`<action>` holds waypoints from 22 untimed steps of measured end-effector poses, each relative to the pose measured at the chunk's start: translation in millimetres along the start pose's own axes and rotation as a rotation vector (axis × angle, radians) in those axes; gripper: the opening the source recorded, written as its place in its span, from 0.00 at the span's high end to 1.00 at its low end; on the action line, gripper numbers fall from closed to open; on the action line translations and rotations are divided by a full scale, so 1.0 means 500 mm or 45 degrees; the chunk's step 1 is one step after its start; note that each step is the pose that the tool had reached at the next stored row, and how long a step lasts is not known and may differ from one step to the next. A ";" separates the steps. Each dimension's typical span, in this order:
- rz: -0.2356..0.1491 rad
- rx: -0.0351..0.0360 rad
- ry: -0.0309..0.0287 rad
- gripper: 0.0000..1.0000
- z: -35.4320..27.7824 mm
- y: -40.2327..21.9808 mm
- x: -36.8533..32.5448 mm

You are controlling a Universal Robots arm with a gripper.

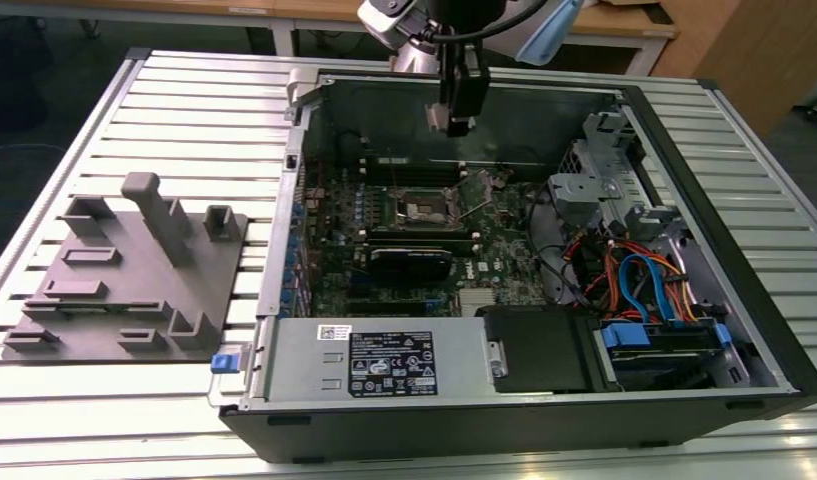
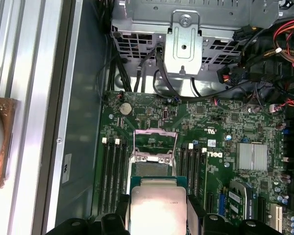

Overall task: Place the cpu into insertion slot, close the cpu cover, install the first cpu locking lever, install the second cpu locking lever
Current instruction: 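Place the cpu into insertion slot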

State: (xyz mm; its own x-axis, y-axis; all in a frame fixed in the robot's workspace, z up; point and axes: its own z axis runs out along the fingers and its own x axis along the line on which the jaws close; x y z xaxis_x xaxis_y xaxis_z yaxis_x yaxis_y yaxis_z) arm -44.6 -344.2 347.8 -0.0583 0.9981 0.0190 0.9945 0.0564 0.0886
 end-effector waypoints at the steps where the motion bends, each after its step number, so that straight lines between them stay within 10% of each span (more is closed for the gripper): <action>1: 0.000 0.0000 0.0001 0.46 0.001 0.000 0.000; 22: 0.003 0.0000 -0.0001 0.46 0.014 -0.001 0.000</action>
State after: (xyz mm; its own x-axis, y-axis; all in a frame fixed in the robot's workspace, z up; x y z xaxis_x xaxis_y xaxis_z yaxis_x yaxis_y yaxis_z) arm -44.6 -344.2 340.9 -0.0563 0.9982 0.0191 0.9946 0.0544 0.0885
